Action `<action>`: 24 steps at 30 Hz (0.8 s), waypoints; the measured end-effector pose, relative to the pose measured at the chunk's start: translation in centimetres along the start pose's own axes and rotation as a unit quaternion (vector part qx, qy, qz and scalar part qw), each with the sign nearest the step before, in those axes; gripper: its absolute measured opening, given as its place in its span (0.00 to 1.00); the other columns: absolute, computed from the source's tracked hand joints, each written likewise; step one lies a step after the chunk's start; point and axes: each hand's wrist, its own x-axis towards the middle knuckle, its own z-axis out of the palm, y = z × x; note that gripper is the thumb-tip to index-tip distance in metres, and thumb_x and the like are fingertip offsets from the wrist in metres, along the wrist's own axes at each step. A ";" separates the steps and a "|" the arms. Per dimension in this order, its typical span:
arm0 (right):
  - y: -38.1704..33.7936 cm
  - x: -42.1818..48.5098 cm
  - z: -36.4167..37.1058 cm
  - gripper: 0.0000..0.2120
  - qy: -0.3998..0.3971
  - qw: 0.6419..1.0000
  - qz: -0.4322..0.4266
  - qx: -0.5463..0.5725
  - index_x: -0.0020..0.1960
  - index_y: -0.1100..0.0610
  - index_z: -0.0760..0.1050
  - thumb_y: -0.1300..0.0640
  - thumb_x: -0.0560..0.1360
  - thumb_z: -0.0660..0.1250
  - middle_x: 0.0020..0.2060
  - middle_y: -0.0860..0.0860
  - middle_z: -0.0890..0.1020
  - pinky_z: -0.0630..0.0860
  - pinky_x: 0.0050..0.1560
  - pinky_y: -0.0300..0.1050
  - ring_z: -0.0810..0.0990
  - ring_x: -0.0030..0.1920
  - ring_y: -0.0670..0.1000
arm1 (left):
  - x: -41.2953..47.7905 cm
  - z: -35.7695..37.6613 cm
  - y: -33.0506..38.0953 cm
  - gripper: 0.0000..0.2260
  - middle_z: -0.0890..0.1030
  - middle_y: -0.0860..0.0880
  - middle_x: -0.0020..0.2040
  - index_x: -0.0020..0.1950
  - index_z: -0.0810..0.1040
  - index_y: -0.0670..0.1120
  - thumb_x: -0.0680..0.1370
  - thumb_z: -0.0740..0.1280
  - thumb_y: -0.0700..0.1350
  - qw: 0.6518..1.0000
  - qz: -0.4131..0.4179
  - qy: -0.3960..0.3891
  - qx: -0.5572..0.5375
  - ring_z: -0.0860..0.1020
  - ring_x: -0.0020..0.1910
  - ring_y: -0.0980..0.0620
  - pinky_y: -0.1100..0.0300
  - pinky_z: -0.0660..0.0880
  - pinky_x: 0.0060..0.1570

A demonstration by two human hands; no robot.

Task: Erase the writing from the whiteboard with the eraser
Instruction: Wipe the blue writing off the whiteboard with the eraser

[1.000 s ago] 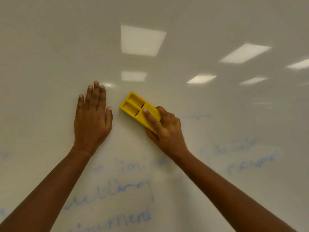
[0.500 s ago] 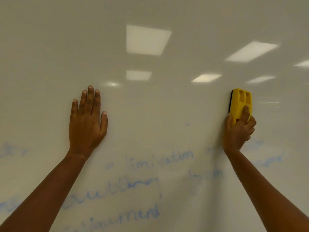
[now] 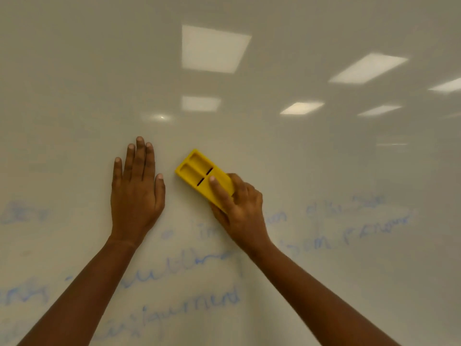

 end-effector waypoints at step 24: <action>4.1 -5.6 -1.6 0.26 0.088 0.935 0.341 -0.031 0.68 0.63 0.67 0.60 0.72 0.69 0.60 0.71 0.71 0.72 0.52 0.63 0.73 0.55 0.71 | -1.1 0.6 -0.1 0.25 0.57 0.36 0.73 0.73 0.54 0.35 0.78 0.49 0.46 1.000 0.004 0.013 0.013 0.55 0.73 0.42 0.48 0.48 0.70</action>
